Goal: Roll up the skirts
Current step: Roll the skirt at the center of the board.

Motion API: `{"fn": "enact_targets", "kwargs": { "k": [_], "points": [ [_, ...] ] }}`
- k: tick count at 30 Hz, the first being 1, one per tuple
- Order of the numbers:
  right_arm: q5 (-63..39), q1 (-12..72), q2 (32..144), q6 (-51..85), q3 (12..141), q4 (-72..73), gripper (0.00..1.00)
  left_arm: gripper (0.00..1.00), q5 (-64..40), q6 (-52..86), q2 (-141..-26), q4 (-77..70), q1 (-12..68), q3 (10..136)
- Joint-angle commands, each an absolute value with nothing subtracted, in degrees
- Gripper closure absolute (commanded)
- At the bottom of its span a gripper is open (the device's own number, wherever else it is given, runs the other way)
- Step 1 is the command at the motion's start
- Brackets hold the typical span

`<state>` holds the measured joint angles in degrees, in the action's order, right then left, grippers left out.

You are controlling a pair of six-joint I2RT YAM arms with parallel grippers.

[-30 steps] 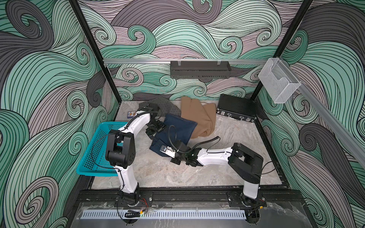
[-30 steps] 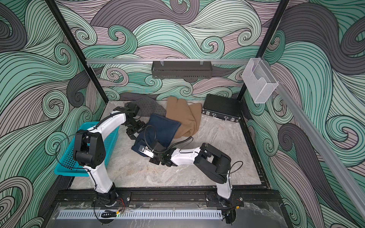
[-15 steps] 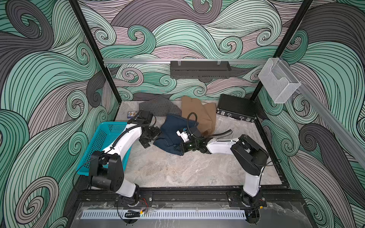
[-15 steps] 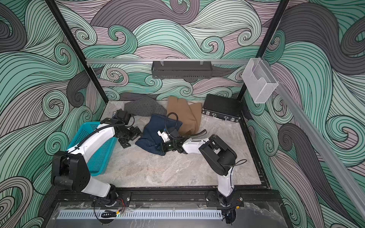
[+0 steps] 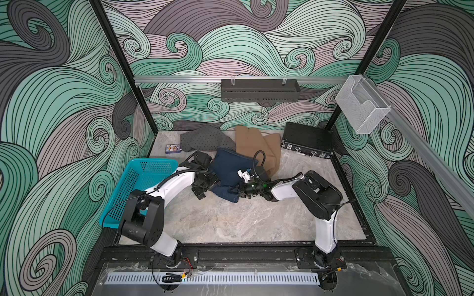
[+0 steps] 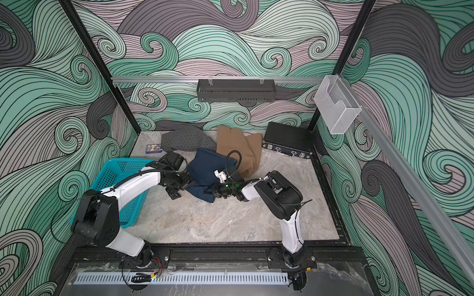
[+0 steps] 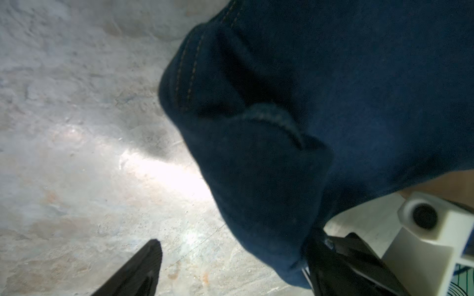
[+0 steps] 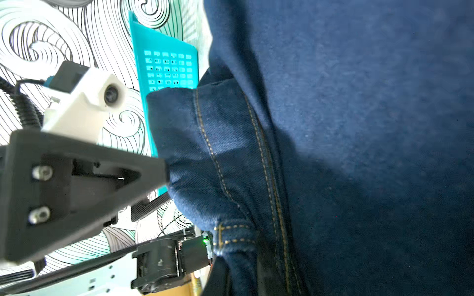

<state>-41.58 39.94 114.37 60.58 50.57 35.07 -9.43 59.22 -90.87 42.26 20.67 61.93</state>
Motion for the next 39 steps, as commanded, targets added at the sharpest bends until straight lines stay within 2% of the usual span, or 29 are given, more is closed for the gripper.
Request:
{"fn": "enact_targets", "kwargs": {
  "k": [1,4,5,7,12,16,20,25,29,35,39],
  "points": [
    [-41.33,39.49,115.22,65.59,49.03,30.86,1.0,0.2,-4.02,62.78,-96.52,47.02,21.82,69.81],
    [-41.4,38.87,115.65,66.72,49.04,29.91,1.0,0.36,-0.63,64.31,-102.19,52.79,22.04,75.92],
    [-41.5,38.63,115.88,67.1,49.13,29.55,1.0,0.37,-0.22,64.4,-103.09,52.68,22.23,76.44],
    [-41.64,38.12,116.51,68.38,49.03,29.69,1.0,0.36,-1.03,64.54,-103.36,49.83,22.38,75.24],
    [-42.91,36.68,117.64,69.21,49.39,28.25,1.0,0.2,-2.64,50.5,-99.9,41.26,22.54,72.71],
    [-43.07,35.58,117.67,68.47,49.52,25.77,1.0,0.21,-7.0,37.73,-95.54,38.21,22.86,71.4],
    [-43.57,34.79,117.86,68.49,49.91,25.08,1.0,0.23,-9.07,31.21,-93.89,43.25,22.86,72.53],
    [-44.12,34.45,118.89,68.43,50.67,25.01,1.0,0.24,-8.66,25.76,-84.05,36.78,25.34,63.49],
    [-44.88,34.22,120.44,67.98,51.76,24.83,1.0,0.25,-9.17,27.58,-79.66,29.16,27.16,57.15],
    [-43.36,34.23,121.18,67.24,52.51,22.1,1.0,0.27,-6.24,36.13,-90.07,40.76,27.44,64.9],
    [-42.92,34.19,122.13,67.28,53.87,19.15,1.0,0.23,-6.37,42.05,-87.02,29.12,27.47,55.65]
  ]
}}
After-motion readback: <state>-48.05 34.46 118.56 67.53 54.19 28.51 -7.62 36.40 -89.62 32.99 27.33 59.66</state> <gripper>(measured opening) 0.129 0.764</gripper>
